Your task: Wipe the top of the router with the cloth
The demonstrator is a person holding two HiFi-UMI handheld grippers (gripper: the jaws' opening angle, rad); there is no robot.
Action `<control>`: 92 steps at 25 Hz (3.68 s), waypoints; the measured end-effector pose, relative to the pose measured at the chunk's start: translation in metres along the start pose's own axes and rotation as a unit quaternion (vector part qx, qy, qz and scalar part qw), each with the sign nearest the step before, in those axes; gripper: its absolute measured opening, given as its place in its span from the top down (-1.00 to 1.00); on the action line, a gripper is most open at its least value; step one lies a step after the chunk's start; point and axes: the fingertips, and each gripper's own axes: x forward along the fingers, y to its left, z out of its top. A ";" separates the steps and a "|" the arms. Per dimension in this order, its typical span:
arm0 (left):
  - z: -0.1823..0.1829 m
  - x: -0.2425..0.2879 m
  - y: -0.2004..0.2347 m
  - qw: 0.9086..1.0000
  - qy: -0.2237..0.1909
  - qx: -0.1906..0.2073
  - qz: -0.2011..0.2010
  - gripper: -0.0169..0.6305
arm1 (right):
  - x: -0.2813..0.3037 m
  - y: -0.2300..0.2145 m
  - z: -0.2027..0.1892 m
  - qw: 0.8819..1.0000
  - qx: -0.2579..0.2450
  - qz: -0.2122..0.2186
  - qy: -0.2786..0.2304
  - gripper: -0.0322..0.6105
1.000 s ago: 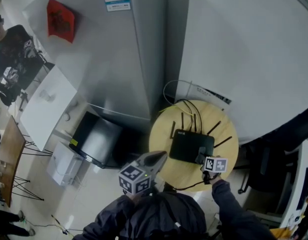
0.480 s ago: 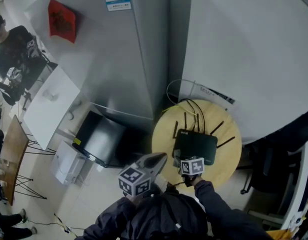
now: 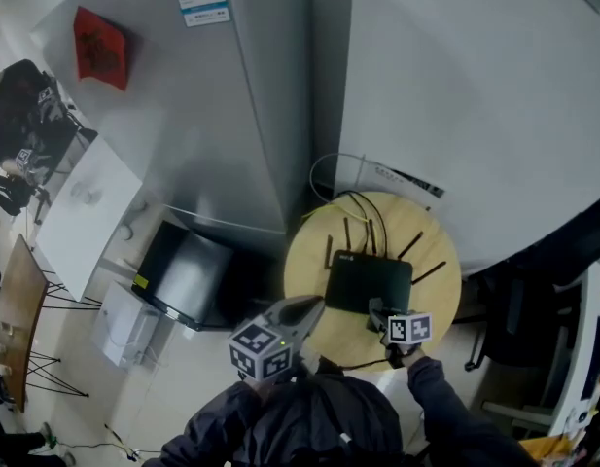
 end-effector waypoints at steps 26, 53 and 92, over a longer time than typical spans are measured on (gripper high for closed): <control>-0.003 0.030 -0.008 1.000 0.015 0.002 0.009 0.97 | -0.054 -0.137 0.015 0.979 -0.178 -0.087 0.053 0.68; -0.012 0.037 -0.023 1.000 0.029 0.007 0.002 0.97 | -0.035 -0.100 -0.055 0.953 -0.286 -0.008 0.105 0.68; 0.014 -0.037 -0.008 0.999 -0.037 0.004 0.017 0.97 | -0.166 0.183 0.107 0.936 -0.173 0.195 -0.235 0.69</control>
